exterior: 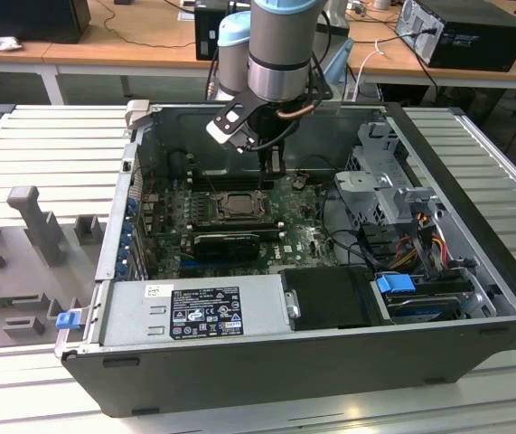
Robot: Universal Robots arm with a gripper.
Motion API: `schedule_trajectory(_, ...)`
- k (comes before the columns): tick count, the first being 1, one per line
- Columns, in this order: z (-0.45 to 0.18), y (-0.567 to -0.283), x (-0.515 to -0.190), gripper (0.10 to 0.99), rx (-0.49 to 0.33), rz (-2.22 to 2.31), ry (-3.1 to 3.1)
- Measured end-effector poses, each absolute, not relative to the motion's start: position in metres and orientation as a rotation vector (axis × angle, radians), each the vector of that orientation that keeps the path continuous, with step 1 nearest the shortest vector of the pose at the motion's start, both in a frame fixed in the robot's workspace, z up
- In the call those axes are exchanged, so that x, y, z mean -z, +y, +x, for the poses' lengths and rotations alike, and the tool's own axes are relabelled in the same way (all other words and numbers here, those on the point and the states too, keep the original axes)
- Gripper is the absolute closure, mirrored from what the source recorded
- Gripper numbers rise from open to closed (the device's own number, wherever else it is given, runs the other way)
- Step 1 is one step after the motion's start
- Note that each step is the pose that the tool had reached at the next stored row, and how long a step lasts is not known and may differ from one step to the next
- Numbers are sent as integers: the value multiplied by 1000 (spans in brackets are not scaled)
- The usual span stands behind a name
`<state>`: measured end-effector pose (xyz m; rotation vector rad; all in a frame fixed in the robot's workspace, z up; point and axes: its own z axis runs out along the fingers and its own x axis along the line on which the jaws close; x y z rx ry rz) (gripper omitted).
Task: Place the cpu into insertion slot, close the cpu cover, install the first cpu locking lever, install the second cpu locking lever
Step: 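Close the cpu cover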
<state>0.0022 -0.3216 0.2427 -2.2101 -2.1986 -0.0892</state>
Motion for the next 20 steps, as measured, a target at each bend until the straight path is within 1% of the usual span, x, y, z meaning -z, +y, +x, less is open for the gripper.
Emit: schedule_trajectory(20,-19,-322,-241,980,89,-2210,-2198)
